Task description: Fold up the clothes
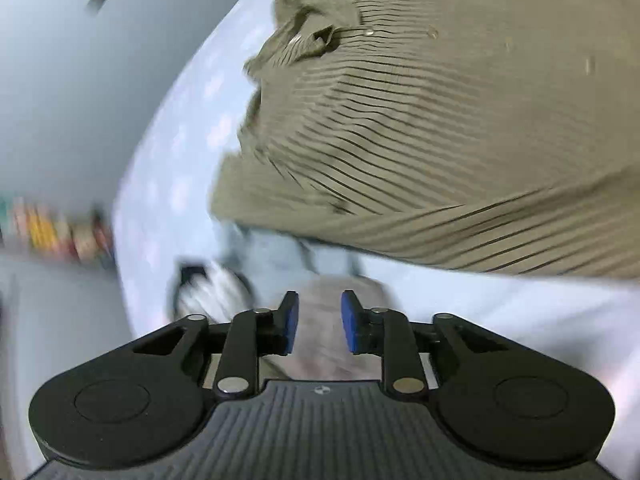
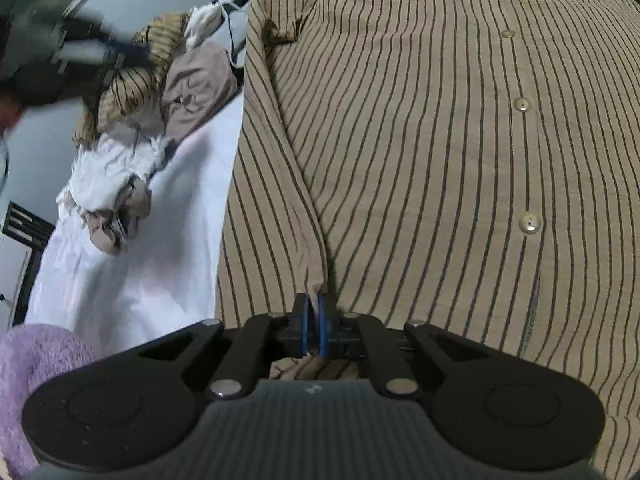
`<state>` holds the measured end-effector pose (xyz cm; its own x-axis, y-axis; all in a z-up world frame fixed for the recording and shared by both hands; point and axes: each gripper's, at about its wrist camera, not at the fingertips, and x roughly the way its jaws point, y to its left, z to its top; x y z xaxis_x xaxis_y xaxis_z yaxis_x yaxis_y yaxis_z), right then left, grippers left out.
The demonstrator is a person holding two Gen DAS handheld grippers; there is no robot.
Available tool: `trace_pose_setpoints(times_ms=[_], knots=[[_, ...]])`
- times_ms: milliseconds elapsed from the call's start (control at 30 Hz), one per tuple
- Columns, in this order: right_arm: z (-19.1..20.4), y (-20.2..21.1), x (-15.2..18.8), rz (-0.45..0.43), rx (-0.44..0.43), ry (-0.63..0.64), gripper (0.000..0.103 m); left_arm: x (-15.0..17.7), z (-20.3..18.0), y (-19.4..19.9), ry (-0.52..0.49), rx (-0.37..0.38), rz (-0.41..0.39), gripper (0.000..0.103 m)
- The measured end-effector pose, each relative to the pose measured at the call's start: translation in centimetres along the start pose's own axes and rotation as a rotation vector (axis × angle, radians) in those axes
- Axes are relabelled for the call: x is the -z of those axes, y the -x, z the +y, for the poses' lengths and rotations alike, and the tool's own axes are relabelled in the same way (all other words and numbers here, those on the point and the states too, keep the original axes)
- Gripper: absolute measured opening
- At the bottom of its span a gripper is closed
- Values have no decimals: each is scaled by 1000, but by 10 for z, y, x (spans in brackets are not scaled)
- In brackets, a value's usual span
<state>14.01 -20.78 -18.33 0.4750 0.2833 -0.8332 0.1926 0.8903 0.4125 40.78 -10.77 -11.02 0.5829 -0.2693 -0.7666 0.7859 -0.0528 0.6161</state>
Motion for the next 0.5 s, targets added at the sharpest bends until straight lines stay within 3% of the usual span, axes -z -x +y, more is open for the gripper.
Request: trace_pose_setpoints(times_ms=[200, 267, 500], knots=[[-4, -5, 1, 50, -17, -17, 4, -8, 27, -58, -283, -93, -52, 33], [-5, -7, 0, 63, -31, -22, 4, -8, 32, -78, -365, -128, -82, 43], [-4, -11, -4, 94, -45, -1, 4, -7, 40, -156, -699, -192, -45, 43]])
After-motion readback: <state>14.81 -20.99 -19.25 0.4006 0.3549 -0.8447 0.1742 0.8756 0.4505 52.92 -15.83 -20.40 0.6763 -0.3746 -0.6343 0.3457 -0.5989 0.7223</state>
